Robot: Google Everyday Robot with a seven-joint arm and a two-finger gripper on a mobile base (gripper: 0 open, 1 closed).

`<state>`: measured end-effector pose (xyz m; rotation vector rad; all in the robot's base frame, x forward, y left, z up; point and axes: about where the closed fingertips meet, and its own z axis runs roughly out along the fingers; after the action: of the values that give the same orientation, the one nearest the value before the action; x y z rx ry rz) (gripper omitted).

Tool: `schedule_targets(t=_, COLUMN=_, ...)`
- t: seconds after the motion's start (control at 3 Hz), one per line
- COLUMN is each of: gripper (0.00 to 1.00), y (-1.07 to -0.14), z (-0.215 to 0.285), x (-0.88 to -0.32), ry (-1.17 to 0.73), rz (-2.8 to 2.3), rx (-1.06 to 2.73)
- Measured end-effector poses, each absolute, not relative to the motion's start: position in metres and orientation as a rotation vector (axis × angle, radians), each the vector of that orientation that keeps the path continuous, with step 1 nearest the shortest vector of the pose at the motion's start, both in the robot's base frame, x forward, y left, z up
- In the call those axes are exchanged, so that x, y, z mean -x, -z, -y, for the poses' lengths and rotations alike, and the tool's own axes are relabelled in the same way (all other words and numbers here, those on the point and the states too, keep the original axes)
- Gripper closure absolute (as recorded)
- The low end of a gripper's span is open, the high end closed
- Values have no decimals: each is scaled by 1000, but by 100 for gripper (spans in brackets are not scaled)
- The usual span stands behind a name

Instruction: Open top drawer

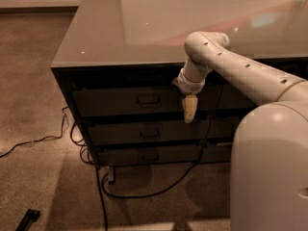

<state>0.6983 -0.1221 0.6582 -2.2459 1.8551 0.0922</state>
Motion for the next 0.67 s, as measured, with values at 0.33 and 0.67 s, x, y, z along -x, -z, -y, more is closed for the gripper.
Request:
schedule_targets(t=0.33, gripper=0, y=-651, z=121, x=-700, ry=-99, rz=-1865, rx=2260)
schedule_targets(t=0.67, gripper=0, y=-640, z=115, x=-704, ry=-120, rz=-1859, rx=2273)
